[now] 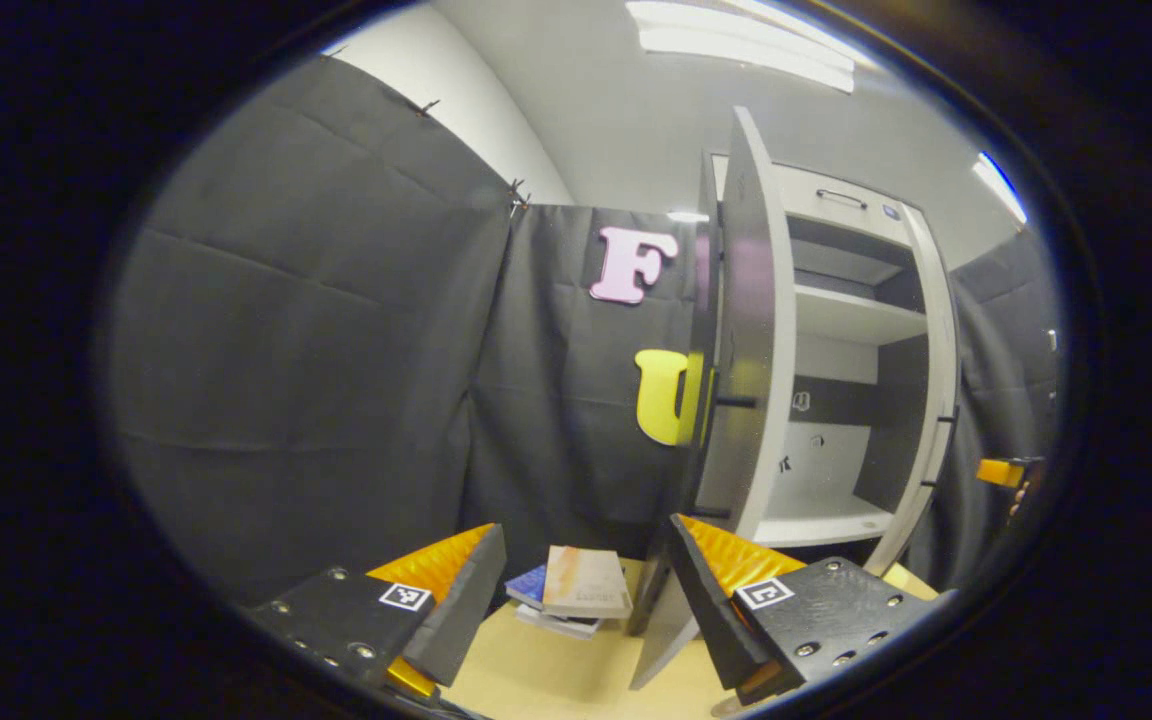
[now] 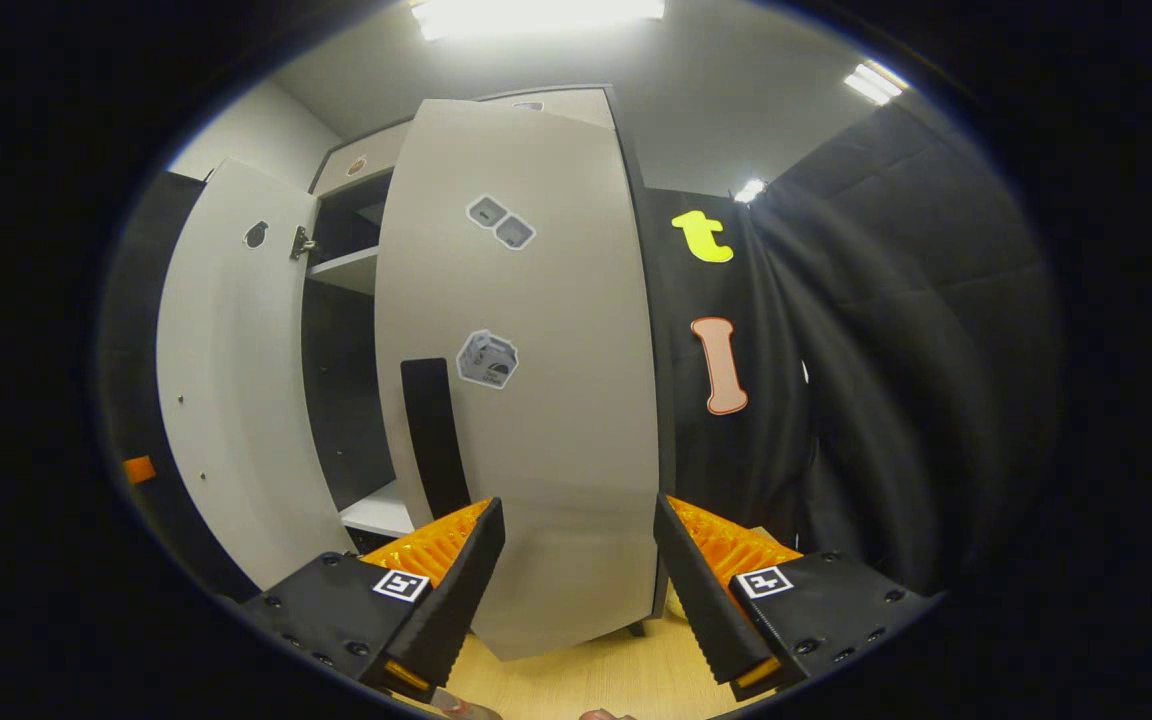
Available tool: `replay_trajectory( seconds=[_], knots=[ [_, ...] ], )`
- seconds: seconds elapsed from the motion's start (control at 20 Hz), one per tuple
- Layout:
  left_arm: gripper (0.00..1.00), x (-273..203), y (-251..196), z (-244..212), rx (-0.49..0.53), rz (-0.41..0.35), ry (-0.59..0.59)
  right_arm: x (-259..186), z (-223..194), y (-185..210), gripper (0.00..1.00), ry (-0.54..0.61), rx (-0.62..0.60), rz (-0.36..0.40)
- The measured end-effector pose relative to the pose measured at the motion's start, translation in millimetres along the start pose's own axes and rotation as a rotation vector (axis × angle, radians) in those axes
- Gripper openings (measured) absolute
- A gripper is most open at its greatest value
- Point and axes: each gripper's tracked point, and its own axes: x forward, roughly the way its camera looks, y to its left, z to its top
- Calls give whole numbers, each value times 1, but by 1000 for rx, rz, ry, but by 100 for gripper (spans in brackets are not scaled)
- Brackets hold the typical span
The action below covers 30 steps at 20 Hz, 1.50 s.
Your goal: Grasp the bottle in the cabinet with the left hand and place it on the coaster, then close the right door with the right hand and the left door with the left hand.
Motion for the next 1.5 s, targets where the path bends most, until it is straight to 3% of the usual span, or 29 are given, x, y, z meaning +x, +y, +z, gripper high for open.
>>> replay_trajectory(
  seconds=[0.2, 0.25, 0.3, 0.45, 0.55, 0.6, 0.8, 1.0, 1.05, 1.25, 1.5],
  knots=[
    [100, 42, 1, 16, 16, -92, -29, -24, -15, 2, 96, 39, -50, 3],
    [88, 51, 3, 14, 32, -98, -29, -30, -15, 1, 96, 37, -77, -7],
    [99, 61, 5, 14, 42, -105, -28, -35, -17, 0, 96, 39, -102, -18],
    [100, 80, 1, 16, 2, -160, -21, -48, -25, 3, 95, 58, -115, -25],
    [94, 87, -6, 17, -31, -210, -14, -54, -32, 1, 95, 89, -115, -37],
    [94, 88, -9, 14, -34, -238, -3, -56, -34, -2, 91, 103, -109, -46],
    [94, 101, -33, 15, 22, -336, 31, -61, -34, -14, 96, 112, -58, -84],
    [99, 102, -35, 14, 40, -350, 68, -58, -33, -27, 96, 107, -34, -104],
    [94, 101, -37, 15, 42, -350, 71, -56, -33, -30, 96, 108, -32, -105],
    [94, 99, -60, 23, 154, -371, 63, -51, -41, -40, 95, 128, -11, -97],
    [94, 84, -109, 12, 126, -393, 74, -45, -40, -54, 95, 135, 41, -91]
  ],
)
